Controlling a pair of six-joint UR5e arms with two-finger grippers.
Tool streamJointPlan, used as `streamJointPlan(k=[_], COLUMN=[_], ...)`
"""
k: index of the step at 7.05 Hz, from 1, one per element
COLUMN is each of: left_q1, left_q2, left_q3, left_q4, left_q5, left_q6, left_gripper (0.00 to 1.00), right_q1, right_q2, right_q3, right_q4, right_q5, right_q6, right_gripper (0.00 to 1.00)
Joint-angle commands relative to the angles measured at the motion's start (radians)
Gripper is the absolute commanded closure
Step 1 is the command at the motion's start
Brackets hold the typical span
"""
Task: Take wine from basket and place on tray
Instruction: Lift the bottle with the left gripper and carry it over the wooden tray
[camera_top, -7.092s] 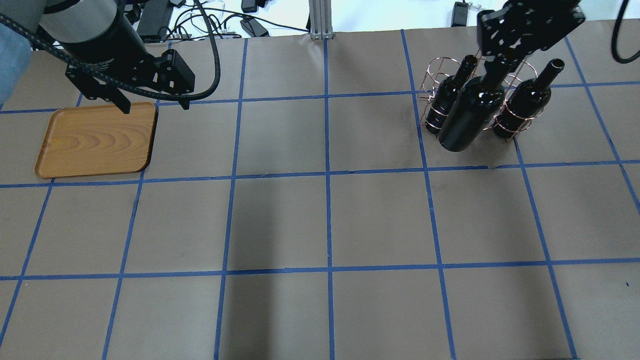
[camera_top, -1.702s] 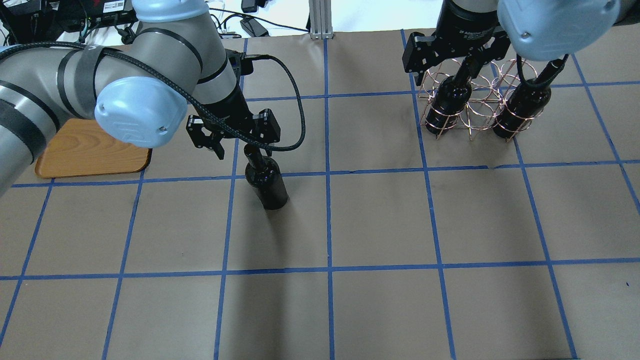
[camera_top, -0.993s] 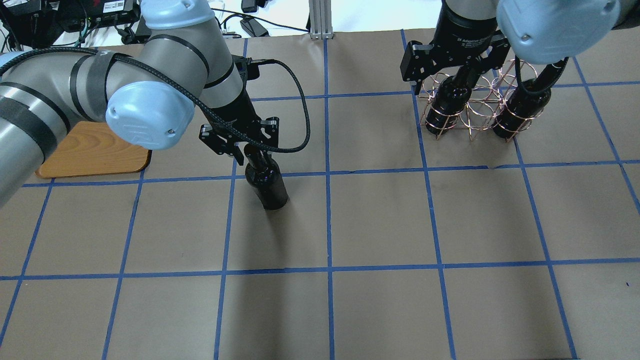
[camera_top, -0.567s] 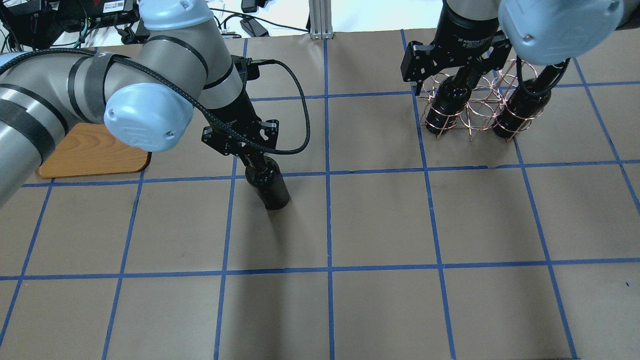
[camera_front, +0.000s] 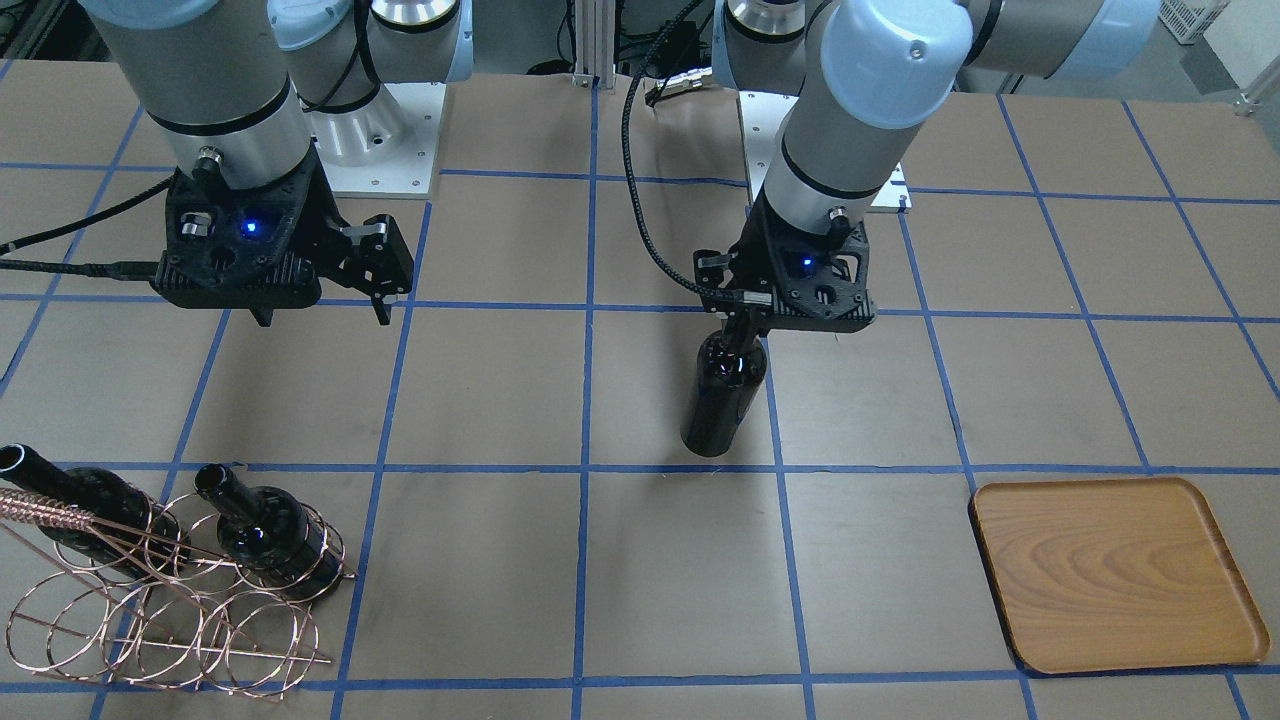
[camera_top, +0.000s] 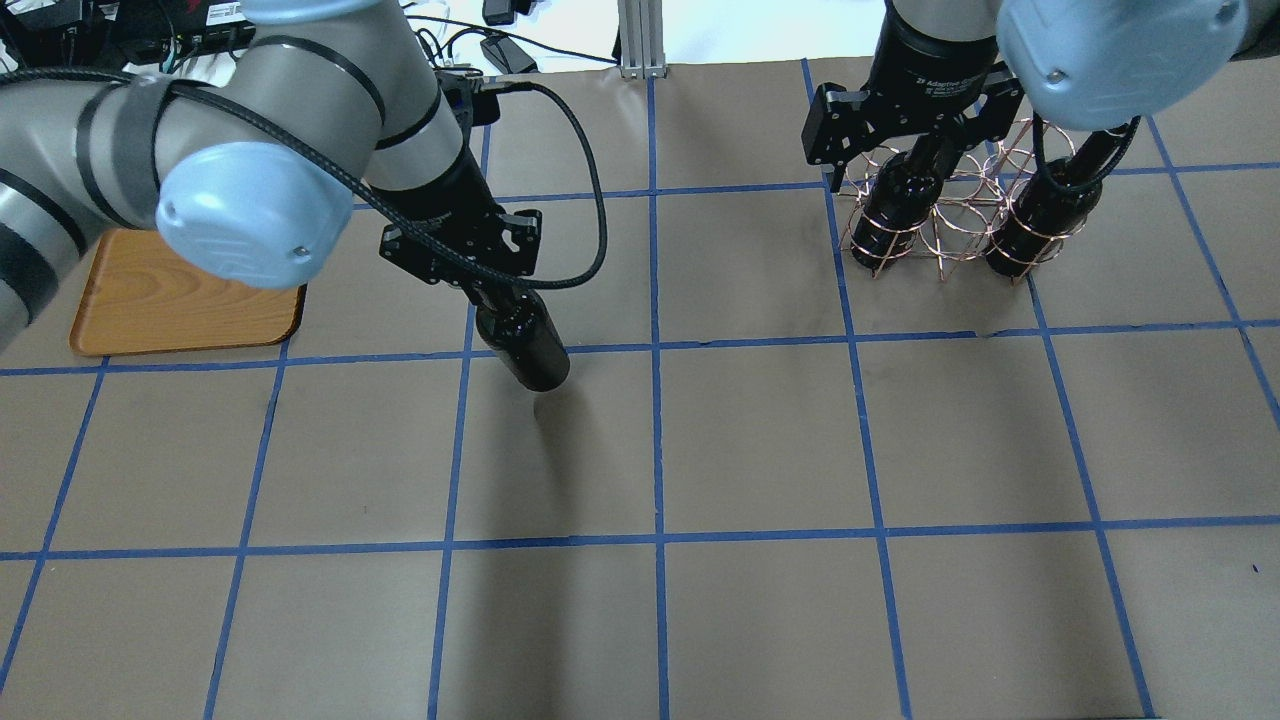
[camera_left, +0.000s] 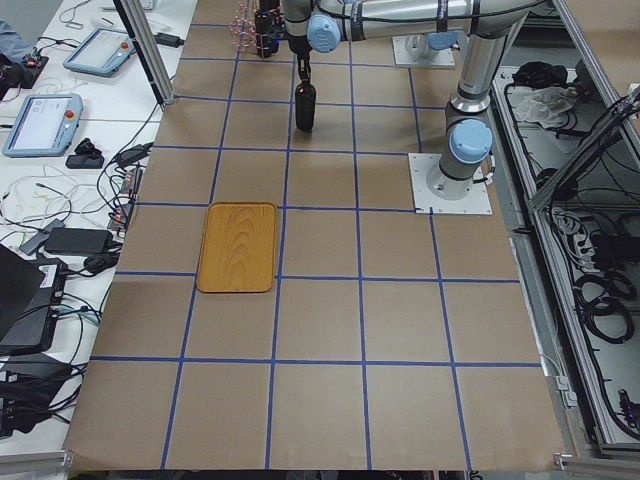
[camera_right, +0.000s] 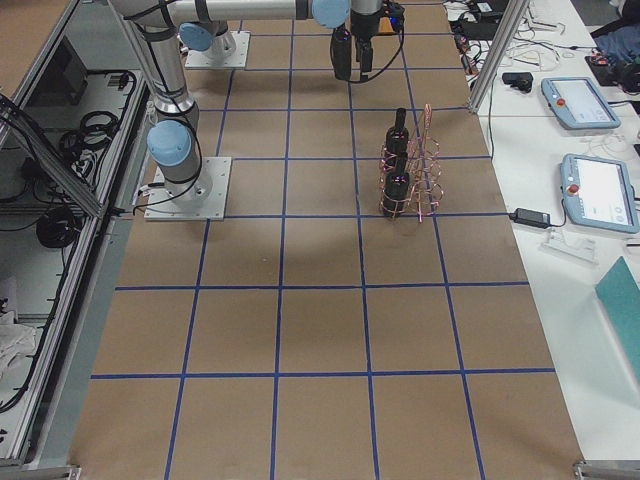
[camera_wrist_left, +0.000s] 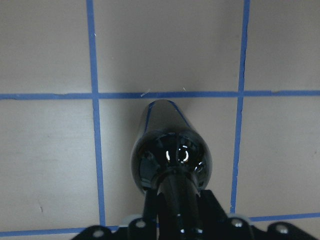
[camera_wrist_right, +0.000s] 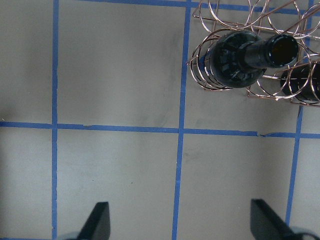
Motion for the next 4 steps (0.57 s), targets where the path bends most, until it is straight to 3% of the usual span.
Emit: streamJointPlan(k=[1,2,4], left_q1=[0.197,0.299,0.473], left_q2=[-0.014,-0.033,-0.125], left_q3=[0.08,0.09,0.23], left_q4=[-0.07,-0.049,-0.056], left_q5=[0.001,0.001,0.075], left_q6=[0.224,0.3,0.464], left_gripper=[1.0,1.0,1.0], right_q1=[0.0,0.0,0.0], right_q2=[0.0,0.0,0.0], right_q3=[0.001,0.001,0.001], right_q4=[0.019,0.025,0.024], right_q5=[-0.001,-0.004,-0.01], right_q6=[0.002,0.002,0.002], right_gripper=[0.0,0.0,0.0])
